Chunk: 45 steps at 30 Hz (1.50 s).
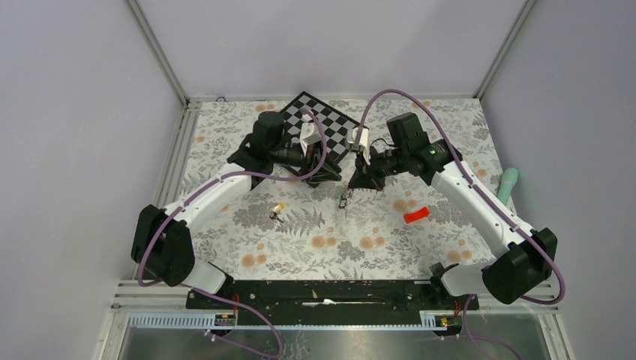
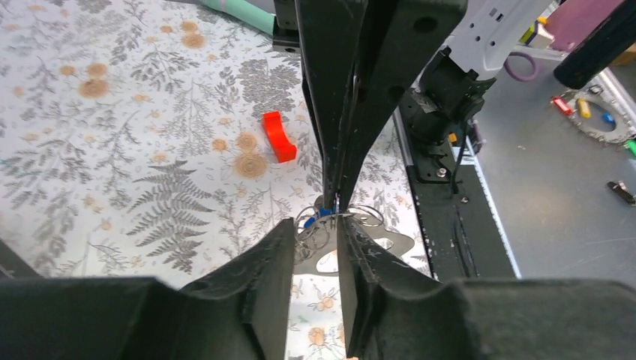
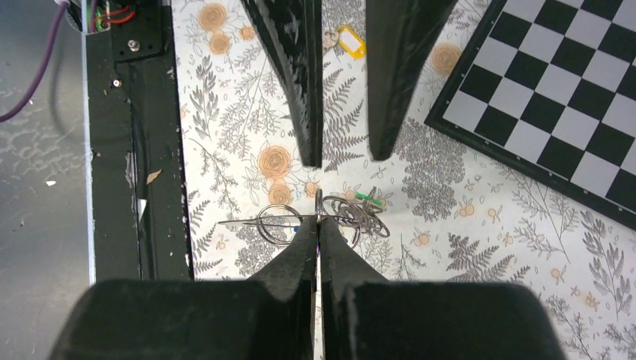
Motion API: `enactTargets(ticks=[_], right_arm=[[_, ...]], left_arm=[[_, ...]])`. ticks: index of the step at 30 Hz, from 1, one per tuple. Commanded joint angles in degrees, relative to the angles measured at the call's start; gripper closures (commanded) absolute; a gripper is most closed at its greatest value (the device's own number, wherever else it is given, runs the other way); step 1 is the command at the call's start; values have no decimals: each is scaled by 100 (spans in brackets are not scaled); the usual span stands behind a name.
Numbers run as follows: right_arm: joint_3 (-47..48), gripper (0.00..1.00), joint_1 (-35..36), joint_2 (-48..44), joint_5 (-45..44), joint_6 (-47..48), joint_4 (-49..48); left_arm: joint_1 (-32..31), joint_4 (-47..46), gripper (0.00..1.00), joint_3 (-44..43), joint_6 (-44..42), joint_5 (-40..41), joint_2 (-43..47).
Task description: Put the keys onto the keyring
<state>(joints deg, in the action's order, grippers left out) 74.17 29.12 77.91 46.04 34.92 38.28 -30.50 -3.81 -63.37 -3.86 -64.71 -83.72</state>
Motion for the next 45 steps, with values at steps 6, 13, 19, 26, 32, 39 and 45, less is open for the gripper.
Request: enactTargets(ticks=[6, 13, 19, 26, 32, 39, 45], right_arm=[[364, 100, 80, 0, -419, 153, 413], [360, 100, 102, 57, -464, 95, 417], [234, 100, 110, 0, -465, 68, 331], [170, 100, 111, -17, -443, 53, 298], [168, 100, 111, -21, -430, 18, 246], [148, 100, 109, -55, -437, -58, 158], [72, 98, 111, -156, -517, -175, -30]], left_arm=[[-158, 851, 59, -495, -1308, 50, -192], [-410, 643, 57, -501, -1207, 32, -368], [-422, 294, 66, -405, -897, 21, -409], [-422, 80, 76, -365, -743, 45, -419], [-424, 66, 86, -371, -701, 41, -448], [-430, 57, 97, -313, -711, 46, -439], [-426, -163, 100, -165, -413, 41, -367]])
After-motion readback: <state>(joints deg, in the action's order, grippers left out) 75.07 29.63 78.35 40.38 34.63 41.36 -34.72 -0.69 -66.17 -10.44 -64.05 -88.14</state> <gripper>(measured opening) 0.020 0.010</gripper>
